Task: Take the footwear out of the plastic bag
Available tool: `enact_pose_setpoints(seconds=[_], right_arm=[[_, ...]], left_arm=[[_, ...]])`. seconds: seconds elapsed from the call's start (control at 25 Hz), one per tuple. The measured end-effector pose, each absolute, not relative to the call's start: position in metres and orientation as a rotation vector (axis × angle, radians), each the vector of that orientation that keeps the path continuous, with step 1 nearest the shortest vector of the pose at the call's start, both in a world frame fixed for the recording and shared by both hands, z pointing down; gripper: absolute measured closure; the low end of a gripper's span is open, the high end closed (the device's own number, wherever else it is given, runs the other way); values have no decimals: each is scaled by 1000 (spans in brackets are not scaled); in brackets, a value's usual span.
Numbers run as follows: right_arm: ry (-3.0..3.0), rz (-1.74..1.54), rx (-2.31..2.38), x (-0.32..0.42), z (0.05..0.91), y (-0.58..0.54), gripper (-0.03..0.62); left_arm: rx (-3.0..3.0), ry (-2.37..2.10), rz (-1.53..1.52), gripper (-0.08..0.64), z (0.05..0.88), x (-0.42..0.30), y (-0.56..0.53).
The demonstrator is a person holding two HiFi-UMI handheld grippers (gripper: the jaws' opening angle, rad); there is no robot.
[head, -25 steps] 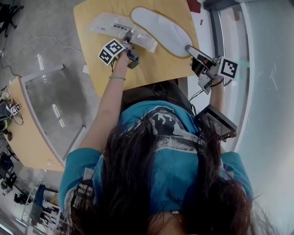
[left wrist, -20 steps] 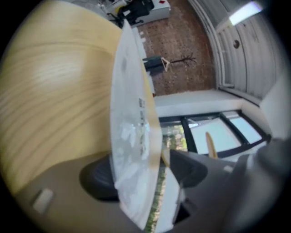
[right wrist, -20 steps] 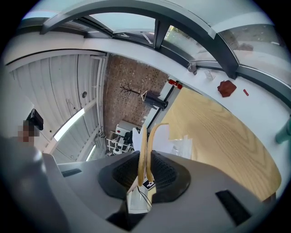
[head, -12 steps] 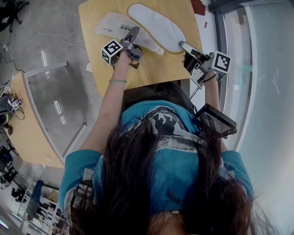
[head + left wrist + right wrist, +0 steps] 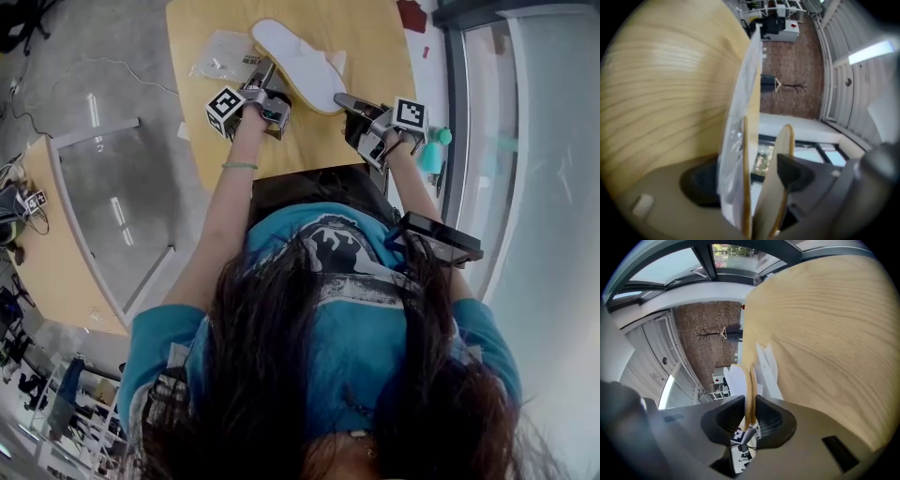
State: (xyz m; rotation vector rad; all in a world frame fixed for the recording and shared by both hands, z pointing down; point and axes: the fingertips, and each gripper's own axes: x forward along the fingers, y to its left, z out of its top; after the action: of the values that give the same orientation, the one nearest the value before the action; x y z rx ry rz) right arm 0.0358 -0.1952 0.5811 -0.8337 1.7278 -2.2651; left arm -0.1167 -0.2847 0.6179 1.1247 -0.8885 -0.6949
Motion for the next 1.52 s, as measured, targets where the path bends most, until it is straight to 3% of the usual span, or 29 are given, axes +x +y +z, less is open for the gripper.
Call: enact_pose_setpoints(seconds=[0.28,0.72,0.96,1.2,1.52], right_arm=[[1831,-2333,-1081,48,623,-187,517],[1967,-2272,-1218,52,634,-191,515],[2068,-2197,-1079,43,618,-194,507],[2227,-2158,-1142,52,615,-189,379],[2451,-1796,-1563,91,596,-204,371]], left_arm=[[1088,-912,-631,213,622,-123,-275],[1575,-1165,198,210,605,-142,-239],[1653,-1205,142,210,581,-139,-224],[1721,-1269,161,211,559,-137,-205],[1715,-1365,41,212,533,-145,-174]])
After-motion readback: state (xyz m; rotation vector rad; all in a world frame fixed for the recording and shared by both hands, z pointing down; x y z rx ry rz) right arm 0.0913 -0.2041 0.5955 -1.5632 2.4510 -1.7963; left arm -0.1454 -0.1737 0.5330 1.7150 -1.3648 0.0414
